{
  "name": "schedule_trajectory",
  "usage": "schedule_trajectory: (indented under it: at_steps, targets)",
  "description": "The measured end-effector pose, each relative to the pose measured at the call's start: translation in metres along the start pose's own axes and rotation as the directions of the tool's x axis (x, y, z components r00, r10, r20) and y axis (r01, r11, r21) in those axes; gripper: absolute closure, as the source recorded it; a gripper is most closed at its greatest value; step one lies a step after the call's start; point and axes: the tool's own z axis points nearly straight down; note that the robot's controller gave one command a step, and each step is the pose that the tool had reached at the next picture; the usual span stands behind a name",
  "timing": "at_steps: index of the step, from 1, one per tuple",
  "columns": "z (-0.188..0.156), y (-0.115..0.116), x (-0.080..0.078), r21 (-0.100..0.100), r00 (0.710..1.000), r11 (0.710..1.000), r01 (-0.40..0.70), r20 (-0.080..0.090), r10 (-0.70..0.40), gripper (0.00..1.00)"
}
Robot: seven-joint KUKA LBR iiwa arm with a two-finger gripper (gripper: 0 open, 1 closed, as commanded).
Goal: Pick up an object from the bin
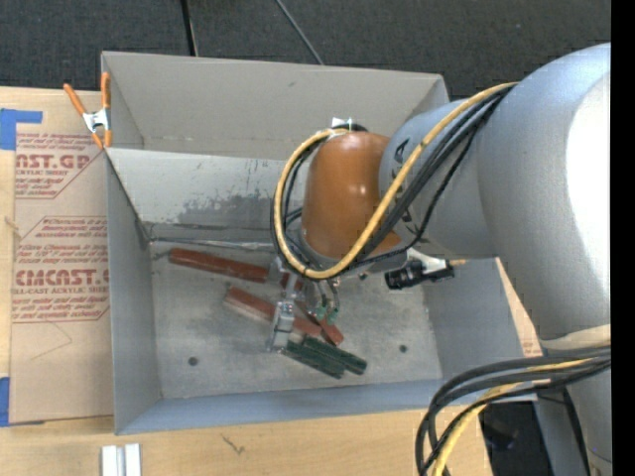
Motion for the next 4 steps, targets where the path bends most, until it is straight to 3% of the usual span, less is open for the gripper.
schedule_trajectory:
  at_steps: [1, 2, 4]
  targets:
    - [0.040, -0.002, -0.002, -0.002, 0.982, 0.982, -0.191, 0.001, 0.191, 0.00]
    - [0.044, -0.001, 0.021, 0.000, 0.979, 0.979, -0.203, 0.000, 0.203, 1.00]
    - [0.040, -0.001, 0.023, 0.002, 0.979, 0.979, -0.204, -0.005, 0.204, 1.00]
